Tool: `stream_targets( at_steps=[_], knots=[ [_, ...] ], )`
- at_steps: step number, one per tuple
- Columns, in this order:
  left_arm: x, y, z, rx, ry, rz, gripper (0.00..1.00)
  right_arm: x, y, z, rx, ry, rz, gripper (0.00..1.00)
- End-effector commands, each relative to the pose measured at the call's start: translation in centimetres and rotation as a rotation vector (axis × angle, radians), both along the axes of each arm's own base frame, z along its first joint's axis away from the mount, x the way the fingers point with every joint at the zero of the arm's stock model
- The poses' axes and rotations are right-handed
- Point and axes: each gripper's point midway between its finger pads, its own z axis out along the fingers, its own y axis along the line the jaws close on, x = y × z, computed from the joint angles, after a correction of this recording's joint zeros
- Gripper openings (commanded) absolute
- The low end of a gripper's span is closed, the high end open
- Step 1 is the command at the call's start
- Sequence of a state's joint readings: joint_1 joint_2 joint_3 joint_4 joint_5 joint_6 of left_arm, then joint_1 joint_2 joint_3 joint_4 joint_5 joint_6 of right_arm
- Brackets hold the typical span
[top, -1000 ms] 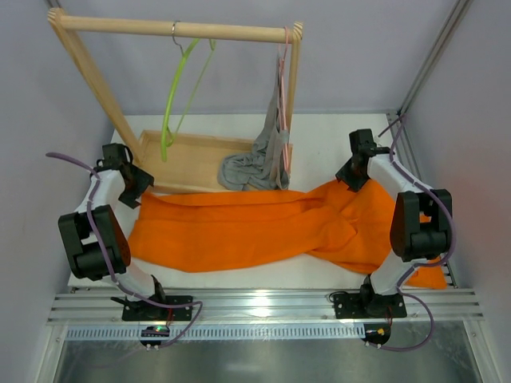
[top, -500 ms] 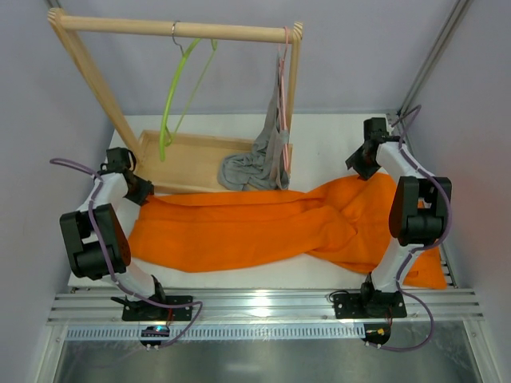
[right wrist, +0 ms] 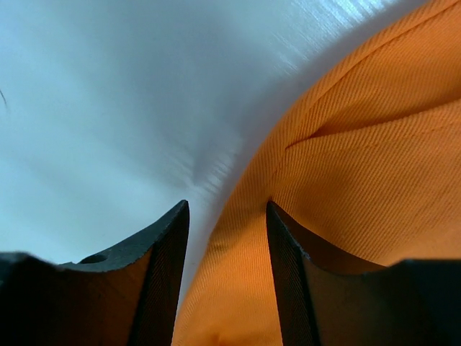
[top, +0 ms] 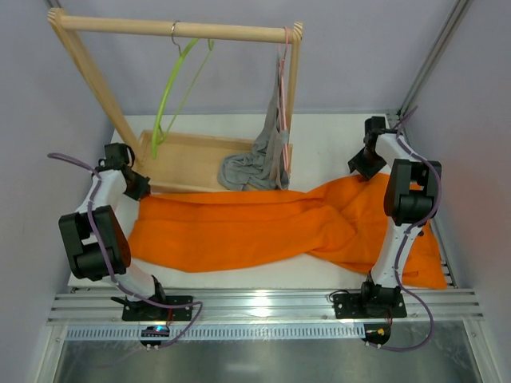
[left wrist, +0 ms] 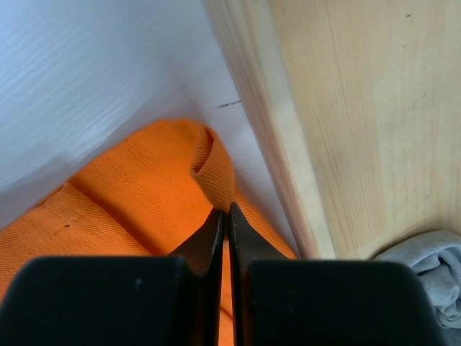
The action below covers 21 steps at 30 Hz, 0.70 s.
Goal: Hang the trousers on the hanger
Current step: Fold the trousers
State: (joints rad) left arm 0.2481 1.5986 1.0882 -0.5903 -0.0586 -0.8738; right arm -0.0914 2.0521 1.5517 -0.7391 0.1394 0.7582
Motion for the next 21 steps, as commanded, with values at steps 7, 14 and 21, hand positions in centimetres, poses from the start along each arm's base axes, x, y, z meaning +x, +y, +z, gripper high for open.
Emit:
stream_targets(
  at_steps=[7, 14, 21],
  knots=[
    [0.8, 2.2, 6.1, 0.146, -0.094, -0.006, 0.00, 0.4, -0.9, 1.6, -0.048, -0.001, 0.010, 0.04],
    [0.5, 5.2, 9.7, 0.296, -0.091, 0.052, 0.00, -0.5, -1.6, 7.6, -0.101, -0.145, -0.020, 0.04],
    [-0.1, 8.1, 10.8, 0.377, -0.020, 0.102, 0.00, -1.5, -0.5, 9.5, -0.043, -0.198, -0.032, 0.04]
  ],
)
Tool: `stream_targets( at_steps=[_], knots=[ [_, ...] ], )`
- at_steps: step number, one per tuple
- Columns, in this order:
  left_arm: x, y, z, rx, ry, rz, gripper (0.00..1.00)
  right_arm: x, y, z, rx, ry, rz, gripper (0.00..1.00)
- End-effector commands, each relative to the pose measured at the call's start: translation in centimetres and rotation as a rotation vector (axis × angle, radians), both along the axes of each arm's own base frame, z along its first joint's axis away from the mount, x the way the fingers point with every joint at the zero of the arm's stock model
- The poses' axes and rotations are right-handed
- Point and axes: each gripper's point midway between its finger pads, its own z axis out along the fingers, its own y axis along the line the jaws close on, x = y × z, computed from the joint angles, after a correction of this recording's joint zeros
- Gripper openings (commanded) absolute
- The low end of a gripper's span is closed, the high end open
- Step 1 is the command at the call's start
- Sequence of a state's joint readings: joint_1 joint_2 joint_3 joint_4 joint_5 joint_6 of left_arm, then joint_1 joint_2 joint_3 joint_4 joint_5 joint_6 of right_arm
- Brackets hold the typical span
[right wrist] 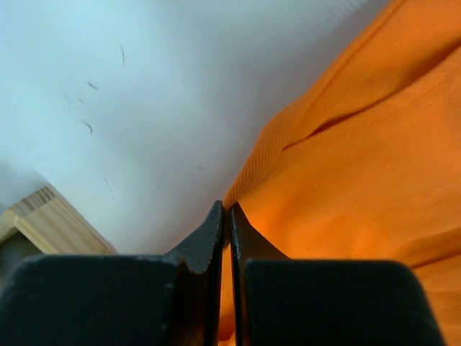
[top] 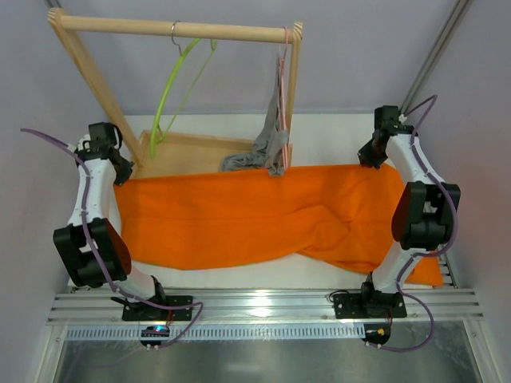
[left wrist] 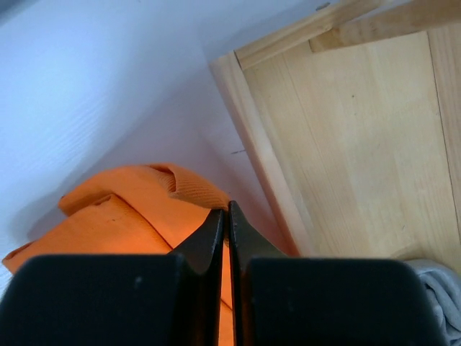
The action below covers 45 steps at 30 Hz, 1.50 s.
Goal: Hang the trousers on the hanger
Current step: Fold the trousers
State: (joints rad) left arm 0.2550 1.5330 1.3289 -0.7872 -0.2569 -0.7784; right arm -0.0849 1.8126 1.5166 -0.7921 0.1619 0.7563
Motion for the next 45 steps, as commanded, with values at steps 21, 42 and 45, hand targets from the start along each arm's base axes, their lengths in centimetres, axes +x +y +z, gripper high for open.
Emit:
stream_targets(
  at_steps=[21, 42, 45],
  knots=[
    [4.4, 7.5, 0.7, 0.135, 0.005, 0.069, 0.00, 6.5, 2.1, 0.3, 0.126, -0.201, 0.055, 0.04],
    [7.6, 7.7, -0.6, 0.080, 0.070, 0.027, 0.12, 7.2, 4.2, -0.9, 0.158, -0.170, 0.124, 0.24],
    [6.0, 8.0, 1.2, 0.116, 0.070, 0.057, 0.41, 5.6, 2.9, -0.6, 0.101, -0.112, 0.079, 0.39]
  ],
)
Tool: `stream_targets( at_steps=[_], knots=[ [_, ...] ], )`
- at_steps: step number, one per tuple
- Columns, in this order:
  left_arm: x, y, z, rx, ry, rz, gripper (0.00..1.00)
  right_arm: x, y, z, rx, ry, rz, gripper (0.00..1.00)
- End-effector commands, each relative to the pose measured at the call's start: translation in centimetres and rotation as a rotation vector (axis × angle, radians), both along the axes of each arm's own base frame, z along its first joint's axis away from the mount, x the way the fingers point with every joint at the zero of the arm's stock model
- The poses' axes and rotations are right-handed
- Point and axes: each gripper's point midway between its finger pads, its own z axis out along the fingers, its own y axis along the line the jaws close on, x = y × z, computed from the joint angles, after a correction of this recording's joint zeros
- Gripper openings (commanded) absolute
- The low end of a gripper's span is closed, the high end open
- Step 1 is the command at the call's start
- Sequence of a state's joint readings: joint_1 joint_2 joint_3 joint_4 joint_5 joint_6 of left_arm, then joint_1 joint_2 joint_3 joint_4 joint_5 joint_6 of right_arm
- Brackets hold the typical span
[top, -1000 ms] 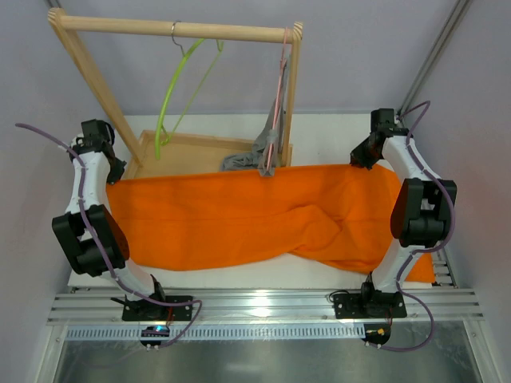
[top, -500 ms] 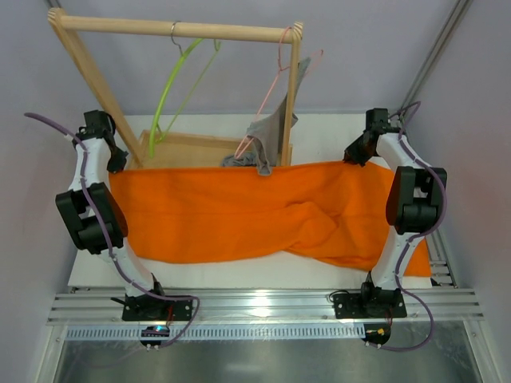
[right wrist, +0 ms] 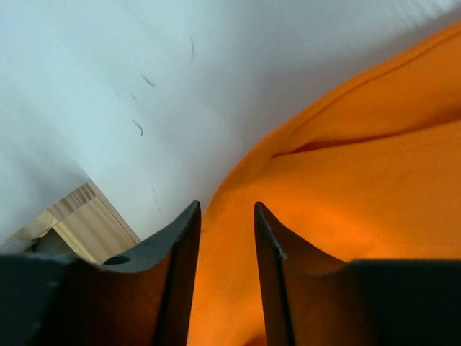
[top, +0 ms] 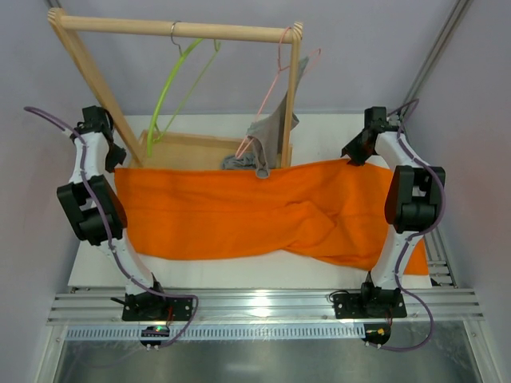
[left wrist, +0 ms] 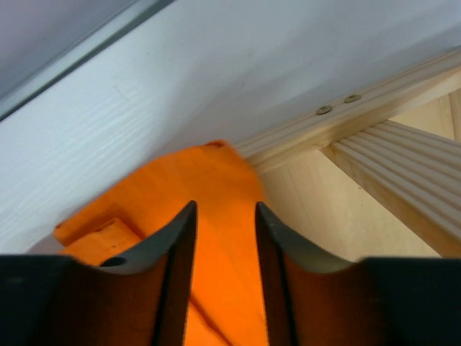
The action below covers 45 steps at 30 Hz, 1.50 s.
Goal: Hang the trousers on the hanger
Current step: Fold the trousers
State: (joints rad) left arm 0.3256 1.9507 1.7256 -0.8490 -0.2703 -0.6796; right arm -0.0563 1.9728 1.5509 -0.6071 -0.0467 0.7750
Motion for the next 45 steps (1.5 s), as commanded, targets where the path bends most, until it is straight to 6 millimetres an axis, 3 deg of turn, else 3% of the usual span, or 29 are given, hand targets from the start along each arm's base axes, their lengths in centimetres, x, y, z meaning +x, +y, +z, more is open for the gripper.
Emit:
stream_targets(
  at_steps=[1, 2, 6, 7, 8, 12, 14, 15, 16, 20, 21, 23, 24, 25, 29, 32, 37, 42, 45],
  knots=[
    [-1.8, 2.1, 4.5, 0.095, -0.046, 0.061, 0.47, -0.6, -1.9, 2.9, -0.088, 0.002, -0.051, 0.41],
    [-2.3, 2.0, 5.0, 0.103, -0.053, 0.068, 0.54, -1.1, -2.1, 2.9, -0.091, 0.018, -0.064, 0.46],
    [-5.2, 1.2, 6.2, 0.117, -0.073, 0.090, 0.61, -3.9, -2.9, 3.7, -0.079, 0.053, -0.112, 0.52],
    [-5.9, 0.9, 7.6, 0.123, -0.113, 0.097, 0.61, -5.1, -3.3, 4.0, -0.084, 0.061, -0.133, 0.53],
    [-7.1, 0.4, 6.1, 0.110, -0.077, 0.094, 0.62, -5.7, -3.7, 4.1, -0.090, 0.068, -0.149, 0.54],
    [-11.1, -1.3, 4.6, 0.094, -0.055, 0.104, 0.61, -9.2, -5.1, 4.9, -0.115, 0.095, -0.214, 0.55],
    [-12.7, -1.9, 4.6, 0.092, -0.079, 0.126, 0.60, -12.0, -6.0, 4.9, -0.139, 0.145, -0.278, 0.55],
    [-14.0, -2.4, 3.0, 0.080, -0.041, 0.130, 0.60, -12.9, -6.3, 4.7, -0.146, 0.170, -0.304, 0.55],
    [-14.6, -2.6, 2.9, 0.075, -0.041, 0.139, 0.60, -14.8, -6.5, 4.1, -0.158, 0.231, -0.321, 0.55],
    [-17.2, -4.2, 1.4, 0.020, 0.013, 0.142, 0.59, -19.4, -7.7, 3.4, -0.206, 0.356, -0.379, 0.54],
    [-18.3, -4.6, 0.9, 0.009, 0.035, 0.152, 0.59, -20.3, -8.1, 3.6, -0.211, 0.352, -0.397, 0.54],
    [-19.3, -4.8, 0.5, 0.013, 0.051, 0.165, 0.59, -22.3, -8.2, 2.3, -0.209, 0.372, -0.409, 0.54],
    [-19.9, -5.0, 0.5, 0.009, 0.050, 0.179, 0.58, -22.6, -8.7, 2.9, -0.204, 0.318, -0.432, 0.54],
    [-20.5, -5.2, -0.2, 0.004, 0.065, 0.182, 0.59, -24.0, -8.6, 1.8, -0.203, 0.345, -0.438, 0.54],
    [-22.2, -5.8, -2.2, -0.004, 0.090, 0.196, 0.61, -25.3, -8.7, 1.3, -0.205, 0.316, -0.434, 0.54],
    [-23.0, -5.9, -3.1, -0.004, 0.121, 0.210, 0.62, -25.0, -8.4, 1.4, -0.195, 0.296, -0.391, 0.53],
    [-24.2, -4.4, -2.6, 0.091, 0.136, 0.256, 0.63, -24.6, -7.8, 1.1, -0.172, 0.247, -0.356, 0.51],
    [-24.2, -5.0, -3.4, 0.055, 0.094, 0.292, 0.64, -24.8, -7.4, -0.2, -0.145, 0.258, -0.376, 0.51],
    [-24.0, -5.5, -4.2, 0.017, 0.081, 0.312, 0.63, -27.1, -6.5, -1.8, -0.083, 0.335, -0.463, 0.52]
  ],
)
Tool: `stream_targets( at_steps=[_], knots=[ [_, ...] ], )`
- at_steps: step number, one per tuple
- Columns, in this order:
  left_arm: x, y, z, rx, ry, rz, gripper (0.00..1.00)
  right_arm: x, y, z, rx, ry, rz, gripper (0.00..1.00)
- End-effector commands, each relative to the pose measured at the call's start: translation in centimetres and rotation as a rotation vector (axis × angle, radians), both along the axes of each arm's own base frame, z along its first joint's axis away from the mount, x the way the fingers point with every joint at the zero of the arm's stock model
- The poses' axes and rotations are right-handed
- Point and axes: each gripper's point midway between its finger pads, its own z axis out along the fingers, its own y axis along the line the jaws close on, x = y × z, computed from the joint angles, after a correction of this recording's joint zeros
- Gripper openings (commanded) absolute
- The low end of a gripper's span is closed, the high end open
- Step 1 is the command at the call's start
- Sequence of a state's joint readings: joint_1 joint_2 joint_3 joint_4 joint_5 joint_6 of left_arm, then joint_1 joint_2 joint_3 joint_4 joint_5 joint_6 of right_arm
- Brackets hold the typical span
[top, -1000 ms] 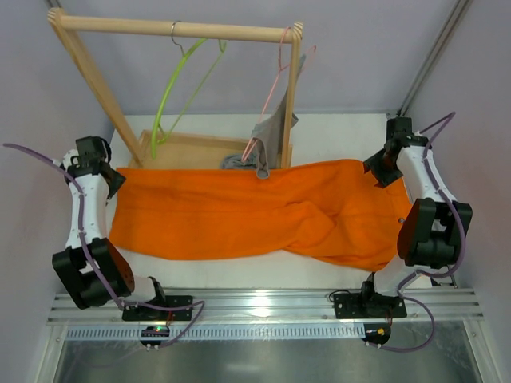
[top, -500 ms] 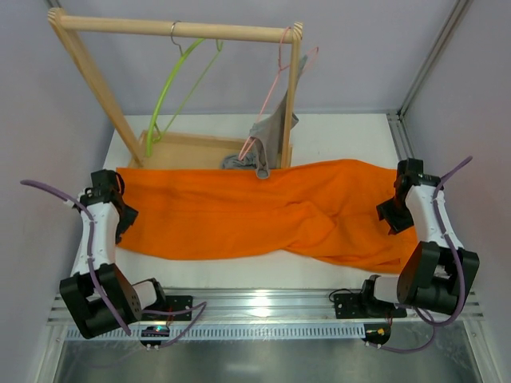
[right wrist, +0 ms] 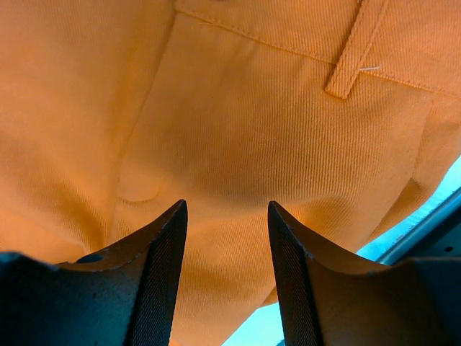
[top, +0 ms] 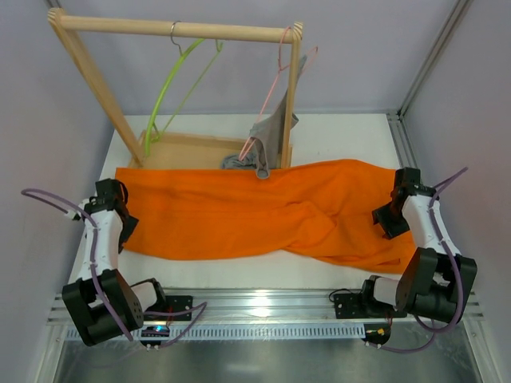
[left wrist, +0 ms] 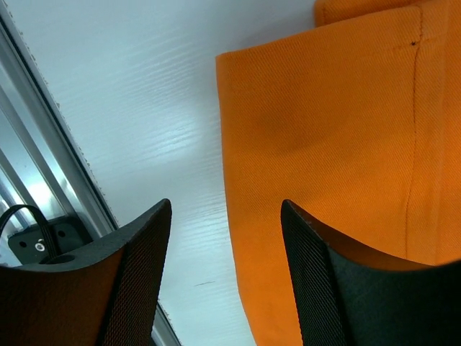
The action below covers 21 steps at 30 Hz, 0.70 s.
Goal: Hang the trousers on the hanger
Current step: Fold the trousers
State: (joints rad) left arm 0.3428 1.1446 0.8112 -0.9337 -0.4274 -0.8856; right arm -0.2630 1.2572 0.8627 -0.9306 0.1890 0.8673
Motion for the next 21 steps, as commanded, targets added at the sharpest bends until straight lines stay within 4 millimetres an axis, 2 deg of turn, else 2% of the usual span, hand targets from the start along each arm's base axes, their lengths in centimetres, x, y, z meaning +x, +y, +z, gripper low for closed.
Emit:
stream_targets(
  at_steps=[1, 5, 8, 11, 16, 18, 21],
  knots=[
    [0.7, -0.1, -0.4, -0.010, -0.059, 0.060, 0.63, -1.5, 0.8, -1.3, 0.051, 0.008, -0.110, 0.52],
    [0.9, -0.2, -1.2, -0.018, -0.069, 0.052, 0.60, -2.8, 0.8, -2.1, 0.042, 0.008, -0.157, 0.54],
    [0.7, 0.2, -1.5, 0.001, -0.040, 0.035, 0.59, -4.1, -1.2, -1.1, -0.051, 0.060, -0.196, 0.54],
    [0.5, -0.1, -2.8, -0.017, -0.017, 0.029, 0.57, -5.0, -2.6, -0.9, -0.097, 0.074, -0.230, 0.54],
    [0.6, -0.5, -3.9, -0.043, -0.006, 0.016, 0.58, -5.9, -3.5, -1.2, -0.128, 0.094, -0.251, 0.55],
    [0.7, -0.4, -4.0, -0.034, -0.015, 0.014, 0.58, -5.6, -3.7, -1.4, -0.133, 0.078, -0.264, 0.55],
    [0.8, -0.3, -4.2, -0.029, -0.027, 0.017, 0.45, -5.3, -3.5, -2.3, -0.120, 0.073, -0.264, 0.55]
  ],
)
